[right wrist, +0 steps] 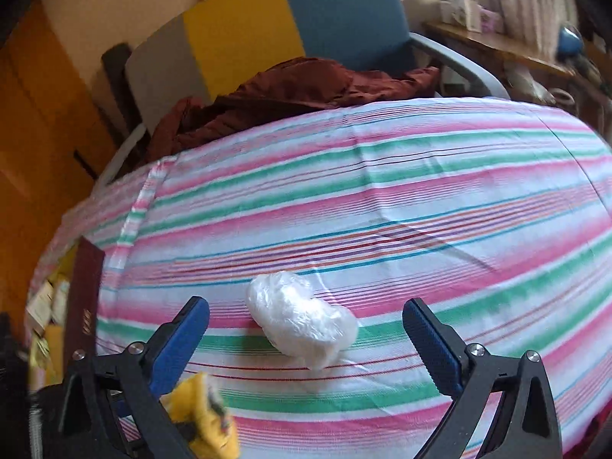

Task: Organize objects
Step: 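Grasp the yellow knit toy with the left gripper while the right grasps the wrapped ball, then carry the knit toy and wrapped ball over the gold tray with both grippers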

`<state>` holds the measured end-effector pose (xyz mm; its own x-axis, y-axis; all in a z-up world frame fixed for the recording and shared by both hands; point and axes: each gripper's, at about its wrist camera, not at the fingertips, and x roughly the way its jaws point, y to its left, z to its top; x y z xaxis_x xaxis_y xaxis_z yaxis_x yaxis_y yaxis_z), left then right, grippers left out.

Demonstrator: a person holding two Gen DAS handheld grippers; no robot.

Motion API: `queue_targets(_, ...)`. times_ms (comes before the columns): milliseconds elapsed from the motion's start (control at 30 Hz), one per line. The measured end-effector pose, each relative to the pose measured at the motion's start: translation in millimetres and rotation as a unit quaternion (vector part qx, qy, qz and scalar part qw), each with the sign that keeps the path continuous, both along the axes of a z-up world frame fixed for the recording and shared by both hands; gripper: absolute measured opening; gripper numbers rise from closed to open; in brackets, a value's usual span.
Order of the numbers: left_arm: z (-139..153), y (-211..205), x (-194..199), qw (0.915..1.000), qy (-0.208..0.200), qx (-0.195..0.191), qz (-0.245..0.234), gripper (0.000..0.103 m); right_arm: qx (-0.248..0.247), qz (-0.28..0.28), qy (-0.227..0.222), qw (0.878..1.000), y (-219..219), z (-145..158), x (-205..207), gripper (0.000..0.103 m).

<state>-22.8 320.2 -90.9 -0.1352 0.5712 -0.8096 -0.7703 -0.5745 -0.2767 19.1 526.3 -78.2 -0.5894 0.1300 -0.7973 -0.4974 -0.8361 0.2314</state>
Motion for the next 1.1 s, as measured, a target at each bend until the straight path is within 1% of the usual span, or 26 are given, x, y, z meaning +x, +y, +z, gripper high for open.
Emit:
queue_targets(33, 0, -3, 1, 1.0, 0.003, 0.0, 0.0, 0.036, 0.005, 0.004, -0.006, 1.0, -2, -3, -3, 0.097)
queue_targets(67, 0, -4, 1, 1.0, 0.004, 0.0, 0.001, 0.037, 0.01, 0.006, -0.013, 1.0, -3, -7, -5, 0.093)
queue_targets(100, 0, -4, 1, 1.0, 0.004, 0.0, 0.001, 0.037, 0.011, 0.009, -0.017, 1.0, -3, -10, -7, 0.084)
queue_targets(133, -1, 1, 0, 1.0, 0.005, 0.0, 0.0, 0.037, 0.006, 0.017, -0.025, 1.0, -4, -14, -9, 0.078)
queue_targets(200, -1, 0, 1, 1.0, 0.009, 0.001, 0.002, 0.037, 0.008, 0.023, -0.042, 0.999, -4, -21, -12, 0.056)
queue_targets(267, -1, 0, 0, 0.9999, 0.007, 0.003, 0.007, 0.037, 0.011, 0.019, -0.046, 0.999, -4, -21, -11, 0.045)
queue_targets(300, -1, 0, 0, 0.9999, 0.007, 0.003, 0.008, 0.037, 0.007, 0.021, -0.045, 0.999, -4, -20, -10, 0.043)
queue_targets(500, 4, -4, 4, 0.9996, 0.023, -0.004, 0.014, 0.036, 0.012, 0.031, -0.044, 0.999, -10, -14, -11, 0.043)
queue_targets(733, 32, -21, 9, 0.9974, 0.061, 0.004, 0.037, 0.035, 0.0, 0.036, -0.021, 0.999, -14, 0, -7, 0.043)
queue_targets(867, 52, -38, 14, 0.9935, 0.097, 0.008, 0.058, 0.035, -0.004, 0.049, -0.009, 0.999, -22, 6, -8, 0.043)
queue_targets(1100, 81, -70, 17, 0.9849, 0.143, 0.008, 0.096, 0.035, -0.016, 0.084, 0.012, 0.996, -41, 13, -10, 0.043)
